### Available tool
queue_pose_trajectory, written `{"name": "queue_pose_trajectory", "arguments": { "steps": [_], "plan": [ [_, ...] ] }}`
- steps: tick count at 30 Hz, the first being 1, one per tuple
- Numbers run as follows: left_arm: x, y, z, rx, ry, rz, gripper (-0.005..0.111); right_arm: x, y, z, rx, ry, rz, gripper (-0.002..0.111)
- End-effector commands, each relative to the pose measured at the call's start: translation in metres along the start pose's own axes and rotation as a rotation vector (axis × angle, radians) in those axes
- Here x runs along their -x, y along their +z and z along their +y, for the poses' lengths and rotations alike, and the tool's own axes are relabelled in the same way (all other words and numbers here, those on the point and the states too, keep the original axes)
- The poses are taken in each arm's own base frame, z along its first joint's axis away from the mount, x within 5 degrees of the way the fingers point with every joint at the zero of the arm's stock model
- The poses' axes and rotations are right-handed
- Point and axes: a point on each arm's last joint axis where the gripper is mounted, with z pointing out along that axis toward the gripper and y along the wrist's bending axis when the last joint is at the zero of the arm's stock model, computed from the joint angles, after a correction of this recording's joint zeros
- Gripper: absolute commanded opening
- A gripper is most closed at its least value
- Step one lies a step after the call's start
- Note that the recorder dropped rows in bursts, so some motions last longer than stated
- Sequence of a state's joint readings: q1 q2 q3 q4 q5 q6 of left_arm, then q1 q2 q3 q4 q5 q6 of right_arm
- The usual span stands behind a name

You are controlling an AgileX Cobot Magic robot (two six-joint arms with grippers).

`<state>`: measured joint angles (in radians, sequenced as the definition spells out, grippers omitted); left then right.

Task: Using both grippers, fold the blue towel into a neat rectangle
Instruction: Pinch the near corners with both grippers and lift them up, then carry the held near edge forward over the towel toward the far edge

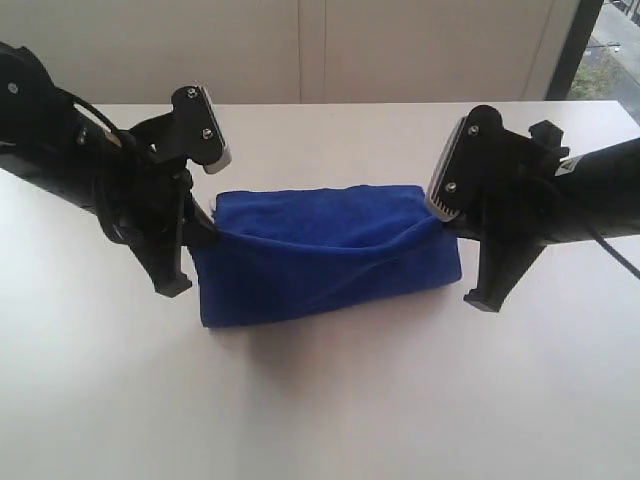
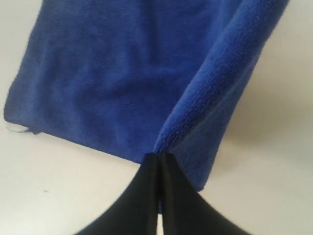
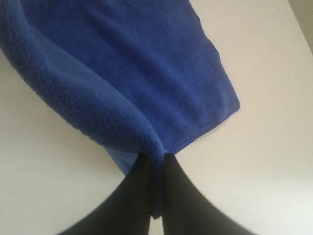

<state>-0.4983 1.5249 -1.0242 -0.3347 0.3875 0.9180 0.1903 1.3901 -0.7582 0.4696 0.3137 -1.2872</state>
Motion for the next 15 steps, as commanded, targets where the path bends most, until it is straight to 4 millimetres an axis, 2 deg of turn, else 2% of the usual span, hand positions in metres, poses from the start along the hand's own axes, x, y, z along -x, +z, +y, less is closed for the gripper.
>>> {"name": "queue_pose_trajectory", "arguments": {
  "steps": [1, 4, 8, 13, 15],
  "plan": [
    [0.006, 0.006, 0.008, 0.042, -0.011, -0.023, 0.000, 0.001, 0.011, -0.005, -0.006, 0.010, 0.010, 0.005],
    [0.002, 0.008, 0.004, -0.006, -0.001, 0.013, 0.000, -0.001, 0.011, 0.000, 0.047, 0.011, 0.027, 0.005],
    [-0.006, 0.006, -0.009, -0.149, 0.014, 0.108, 0.000, -0.005, 0.008, 0.014, 0.203, -0.009, 0.077, 0.005],
    [-0.019, 0.002, -0.023, -0.284, 0.009, 0.215, 0.000, -0.006, -0.012, 0.027, 0.338, -0.032, 0.102, 0.005],
    [-0.025, -0.002, -0.030, -0.295, -0.005, 0.227, 0.000, -0.006, -0.020, 0.031, 0.382, -0.033, 0.108, 0.000]
  ]
}}
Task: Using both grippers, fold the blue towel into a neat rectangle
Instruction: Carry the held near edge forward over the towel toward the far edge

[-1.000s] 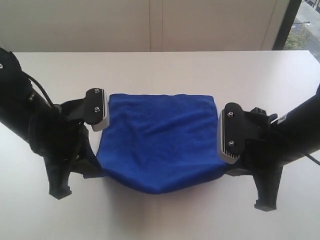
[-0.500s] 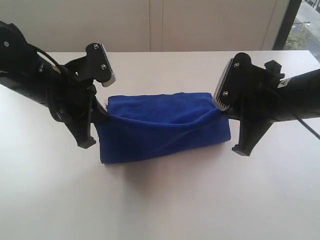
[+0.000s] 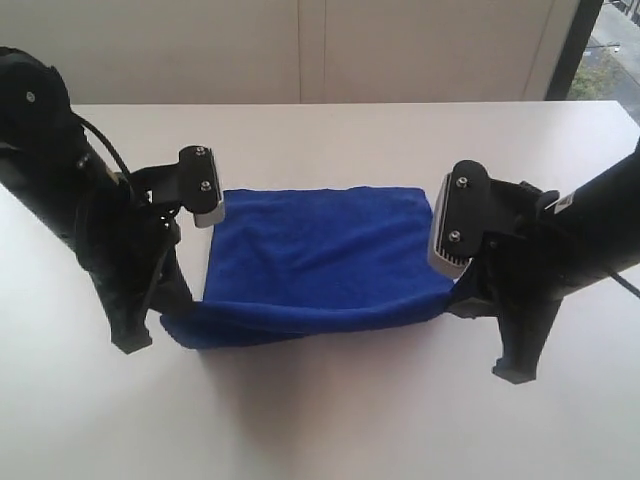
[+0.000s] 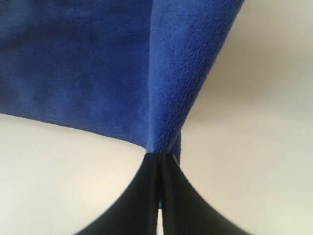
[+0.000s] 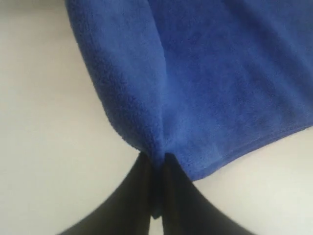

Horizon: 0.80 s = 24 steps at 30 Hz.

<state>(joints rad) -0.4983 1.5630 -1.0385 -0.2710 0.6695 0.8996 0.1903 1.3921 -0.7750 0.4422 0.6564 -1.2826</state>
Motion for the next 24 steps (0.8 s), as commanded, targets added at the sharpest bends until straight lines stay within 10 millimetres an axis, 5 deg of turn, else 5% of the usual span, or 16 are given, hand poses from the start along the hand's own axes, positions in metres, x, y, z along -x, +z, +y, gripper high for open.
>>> {"name": "queue_pose_trajectory", "arguments": {
  "steps": [1, 9, 17, 24],
  "plan": [
    [-0.012, -0.003, -0.017, -0.061, -0.034, 0.034, 0.000, 0.000, -0.012, 0.011, 0.076, -0.015, 0.010, 0.000],
    [-0.023, -0.003, -0.036, -0.162, -0.069, 0.057, 0.000, 0.013, -0.011, 0.034, 0.183, -0.072, 0.024, 0.000],
    [-0.017, -0.002, -0.049, -0.179, -0.034, 0.052, 0.000, 0.007, -0.010, 0.035, 0.181, -0.025, 0.106, 0.000],
    [-0.014, 0.000, -0.038, -0.037, -0.077, 0.025, 0.000, 0.010, -0.009, 0.027, 0.091, -0.018, 0.082, 0.000]
  ]
}}
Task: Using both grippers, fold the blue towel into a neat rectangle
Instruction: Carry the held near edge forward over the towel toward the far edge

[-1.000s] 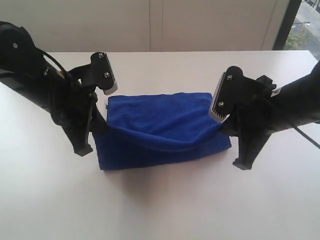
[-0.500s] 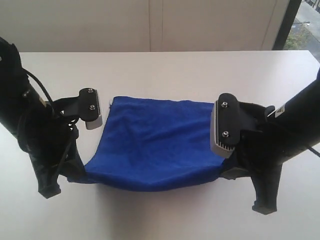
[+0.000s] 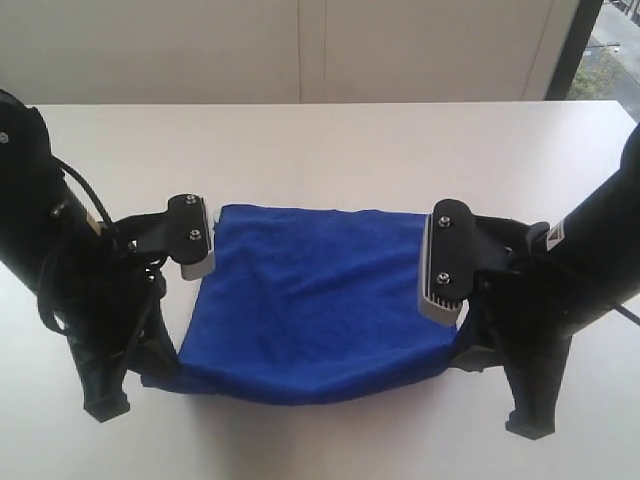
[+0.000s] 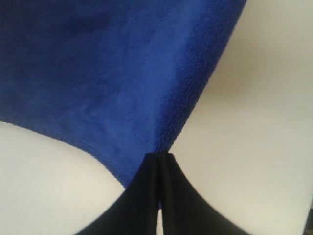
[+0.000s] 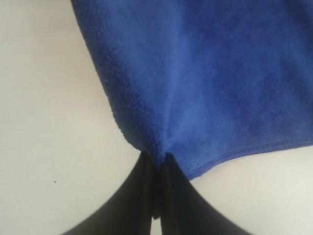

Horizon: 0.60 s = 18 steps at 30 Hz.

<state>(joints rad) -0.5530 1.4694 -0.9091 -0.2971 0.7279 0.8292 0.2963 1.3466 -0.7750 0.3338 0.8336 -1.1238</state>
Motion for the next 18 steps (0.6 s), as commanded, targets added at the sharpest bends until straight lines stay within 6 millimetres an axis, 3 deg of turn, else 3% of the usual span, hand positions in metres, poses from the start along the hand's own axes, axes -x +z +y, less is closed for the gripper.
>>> {"name": "queue_pose_trajectory", "arguments": {
  "steps": [1, 18],
  "plan": [
    [0.002, -0.002, 0.006, 0.090, -0.045, -0.026, 0.000, 0.001, -0.002, -0.006, -0.073, 0.022, -0.007, 0.000],
    [0.019, -0.015, 0.029, 0.328, -0.060, -0.164, 0.000, 0.002, -0.007, -0.029, -0.331, 0.092, -0.033, 0.000]
  ]
}}
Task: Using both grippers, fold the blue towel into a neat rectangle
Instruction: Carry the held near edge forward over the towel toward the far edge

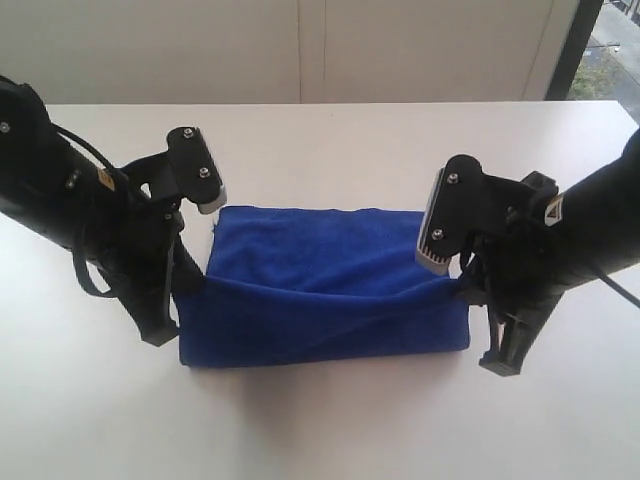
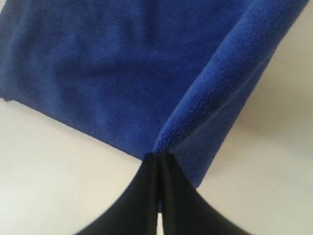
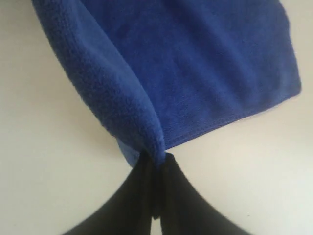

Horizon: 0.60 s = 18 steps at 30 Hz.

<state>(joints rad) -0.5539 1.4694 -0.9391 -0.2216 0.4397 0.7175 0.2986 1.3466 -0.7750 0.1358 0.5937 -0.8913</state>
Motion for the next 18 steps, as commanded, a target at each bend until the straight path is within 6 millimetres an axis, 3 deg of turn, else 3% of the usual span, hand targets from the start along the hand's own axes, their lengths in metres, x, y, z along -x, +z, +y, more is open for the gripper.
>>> {"name": "queue_pose_trajectory", "arguments": {
  "steps": [1, 6, 14, 18],
  "plan": [
    [0.002, -0.004, 0.005, 0.068, -0.013, -0.007, 0.000, 0.002, -0.003, -0.006, -0.070, 0.009, -0.016, 0.000],
    [0.006, -0.006, 0.011, 0.116, -0.007, -0.027, 0.000, 0.006, -0.005, -0.011, -0.108, 0.009, -0.047, 0.000],
    [0.029, -0.024, 0.023, 0.156, 0.001, -0.091, 0.000, 0.018, -0.017, -0.025, -0.171, 0.031, -0.079, 0.000],
    [0.037, -0.016, 0.030, 0.150, 0.000, -0.085, 0.000, 0.021, -0.020, -0.032, -0.202, 0.032, -0.085, 0.000]
  ]
}}
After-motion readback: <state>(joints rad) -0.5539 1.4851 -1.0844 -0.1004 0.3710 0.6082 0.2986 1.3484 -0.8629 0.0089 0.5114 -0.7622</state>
